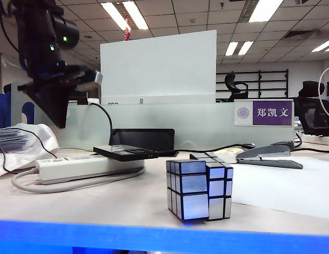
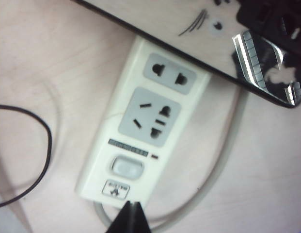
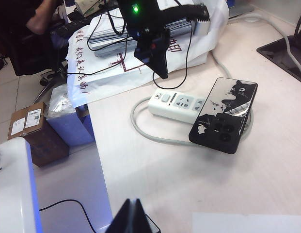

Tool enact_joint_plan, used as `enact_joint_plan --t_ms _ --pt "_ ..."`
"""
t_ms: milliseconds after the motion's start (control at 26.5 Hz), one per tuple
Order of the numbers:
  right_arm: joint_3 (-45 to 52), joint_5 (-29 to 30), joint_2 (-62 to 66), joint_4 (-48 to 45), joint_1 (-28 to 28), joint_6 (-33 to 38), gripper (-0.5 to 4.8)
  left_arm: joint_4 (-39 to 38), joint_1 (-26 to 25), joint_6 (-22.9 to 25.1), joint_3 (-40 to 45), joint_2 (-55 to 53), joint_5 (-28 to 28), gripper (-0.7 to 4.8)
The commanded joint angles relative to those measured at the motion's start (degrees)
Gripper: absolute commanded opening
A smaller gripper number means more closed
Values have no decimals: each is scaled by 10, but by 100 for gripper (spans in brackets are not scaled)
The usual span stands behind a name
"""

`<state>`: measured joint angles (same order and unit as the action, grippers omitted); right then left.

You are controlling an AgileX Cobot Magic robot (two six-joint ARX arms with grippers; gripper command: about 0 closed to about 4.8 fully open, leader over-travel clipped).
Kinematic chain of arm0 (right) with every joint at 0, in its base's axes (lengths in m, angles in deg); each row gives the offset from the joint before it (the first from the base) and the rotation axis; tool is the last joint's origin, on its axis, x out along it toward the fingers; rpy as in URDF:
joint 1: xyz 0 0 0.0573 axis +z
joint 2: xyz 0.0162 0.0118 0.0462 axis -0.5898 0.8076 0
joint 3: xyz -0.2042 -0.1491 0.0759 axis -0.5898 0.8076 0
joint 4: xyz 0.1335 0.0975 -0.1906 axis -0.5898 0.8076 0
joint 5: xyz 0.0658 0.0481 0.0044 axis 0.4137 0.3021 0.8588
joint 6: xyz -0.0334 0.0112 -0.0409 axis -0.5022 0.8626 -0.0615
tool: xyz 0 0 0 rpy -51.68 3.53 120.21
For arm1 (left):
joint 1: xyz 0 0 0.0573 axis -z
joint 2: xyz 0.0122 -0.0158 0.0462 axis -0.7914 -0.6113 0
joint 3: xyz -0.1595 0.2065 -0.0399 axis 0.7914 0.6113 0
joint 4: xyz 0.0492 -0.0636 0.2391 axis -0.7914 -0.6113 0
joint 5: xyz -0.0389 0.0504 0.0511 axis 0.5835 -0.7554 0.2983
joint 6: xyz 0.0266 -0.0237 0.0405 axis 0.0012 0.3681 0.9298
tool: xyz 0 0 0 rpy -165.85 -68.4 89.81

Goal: Press the button on the power strip.

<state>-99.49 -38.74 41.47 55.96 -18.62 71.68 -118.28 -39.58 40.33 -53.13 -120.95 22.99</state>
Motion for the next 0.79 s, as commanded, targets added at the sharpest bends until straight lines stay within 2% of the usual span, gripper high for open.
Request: enact_joint_plan --t_ms 38,226,377,565,791 --pt "-3 1 -2 -8 1 -3 0 -23 1 3 -1 31 30 -5" --pt "-3 1 -2 -13 1 -3 0 -8 1 2 -1 94 123 -5" --pt "-3 1 -2 -17 0 -3 0 16 1 1 0 152 125 -6" --pt "-3 1 -2 -23 -1 -3 0 25 1 0 0 217 155 -5" --pt "-3 5 -5 -47 -1 5 0 30 1 11 19 292 156 -5"
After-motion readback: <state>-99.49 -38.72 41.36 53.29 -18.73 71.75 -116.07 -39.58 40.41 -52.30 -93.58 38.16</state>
